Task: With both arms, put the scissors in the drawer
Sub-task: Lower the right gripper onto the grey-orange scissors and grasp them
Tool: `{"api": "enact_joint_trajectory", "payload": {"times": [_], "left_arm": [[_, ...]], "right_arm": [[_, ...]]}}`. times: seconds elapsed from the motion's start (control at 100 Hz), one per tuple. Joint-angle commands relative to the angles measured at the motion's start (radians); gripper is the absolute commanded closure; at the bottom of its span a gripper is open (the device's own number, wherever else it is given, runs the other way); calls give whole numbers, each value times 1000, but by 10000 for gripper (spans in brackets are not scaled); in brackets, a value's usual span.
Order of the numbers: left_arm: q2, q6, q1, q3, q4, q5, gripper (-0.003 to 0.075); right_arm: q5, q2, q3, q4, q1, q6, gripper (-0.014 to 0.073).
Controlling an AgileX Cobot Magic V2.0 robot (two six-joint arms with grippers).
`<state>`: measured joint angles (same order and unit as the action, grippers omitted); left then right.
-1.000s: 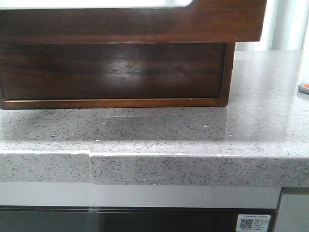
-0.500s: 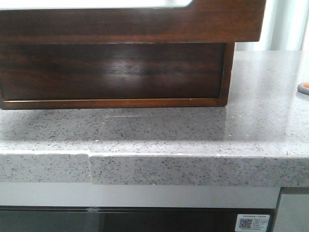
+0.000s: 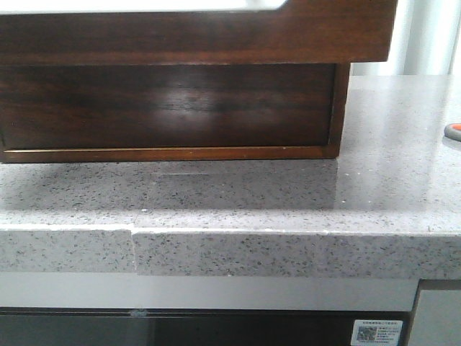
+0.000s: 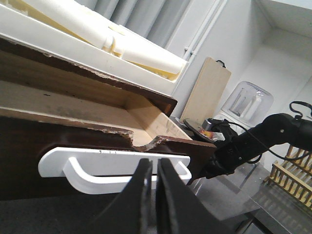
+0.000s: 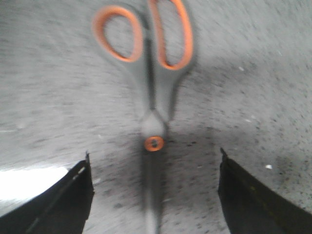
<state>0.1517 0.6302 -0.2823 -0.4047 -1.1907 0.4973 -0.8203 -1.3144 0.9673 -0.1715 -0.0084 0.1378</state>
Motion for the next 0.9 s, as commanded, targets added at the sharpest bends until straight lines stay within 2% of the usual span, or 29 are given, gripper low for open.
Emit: {"api": "enact_joint_trajectory", "payload": {"times": [0.0, 0.21, 0.59, 0.68, 0.75, 0.84, 0.89], "left_arm": [[11, 4, -7, -33, -29, -16, 739], [11, 4, -7, -33, -29, -7, 739], [11, 4, -7, -33, -32, -3, 739], [11, 4, -7, -33, -43, 0, 739], [11, 4, -7, -33, -51, 3, 739], [11, 4, -7, -33, -56, 5, 739], [11, 4, -7, -33, -59, 5, 739]], "right_arm": [[54, -11, 35, -27, -34, 6, 111], [155, -68, 35, 46, -36, 6, 111], [185, -190, 35, 86, -37, 6, 123], [185, -203, 35, 122, -37, 6, 237], [174, -205, 35, 142, -37, 6, 406], [144, -205, 35, 143, -37, 6, 669], [136, -201, 35, 143, -37, 6, 665]]}}
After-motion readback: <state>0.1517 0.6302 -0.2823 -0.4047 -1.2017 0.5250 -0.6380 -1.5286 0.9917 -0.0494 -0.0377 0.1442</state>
